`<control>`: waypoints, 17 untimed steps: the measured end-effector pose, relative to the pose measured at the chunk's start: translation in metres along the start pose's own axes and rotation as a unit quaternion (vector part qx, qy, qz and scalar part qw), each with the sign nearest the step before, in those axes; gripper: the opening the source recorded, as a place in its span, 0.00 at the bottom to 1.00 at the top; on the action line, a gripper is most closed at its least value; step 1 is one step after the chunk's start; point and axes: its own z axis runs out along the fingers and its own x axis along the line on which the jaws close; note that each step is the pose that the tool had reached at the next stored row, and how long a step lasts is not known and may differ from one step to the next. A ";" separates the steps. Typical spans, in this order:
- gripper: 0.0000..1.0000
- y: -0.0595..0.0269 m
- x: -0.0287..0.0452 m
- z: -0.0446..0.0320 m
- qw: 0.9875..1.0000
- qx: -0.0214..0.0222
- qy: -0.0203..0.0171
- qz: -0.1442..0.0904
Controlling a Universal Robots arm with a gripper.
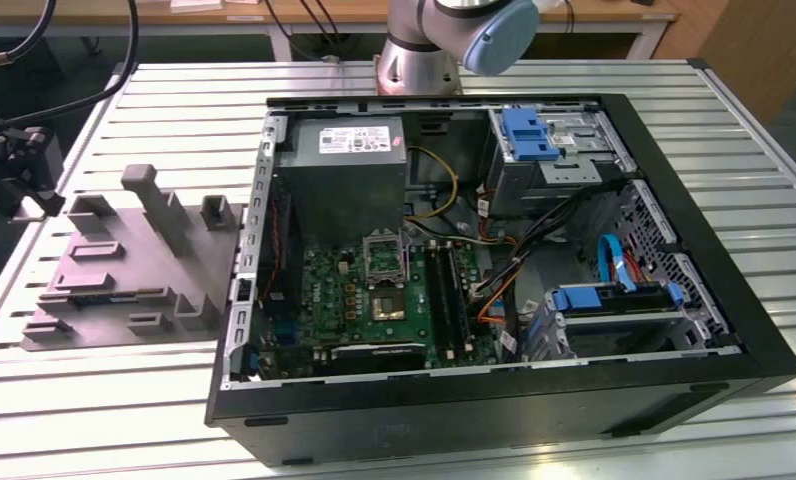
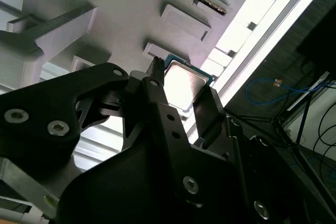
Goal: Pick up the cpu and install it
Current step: 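Pick up the cpu and move it towards the insertion slot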
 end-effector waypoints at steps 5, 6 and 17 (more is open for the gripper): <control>0.47 0.0001 0.0000 -0.0016 1.000 0.000 0.000 0.000; 0.47 0.0001 0.0000 -0.0020 1.000 0.000 0.000 0.000; 0.47 0.0002 0.0000 -0.0064 1.000 0.000 0.000 0.000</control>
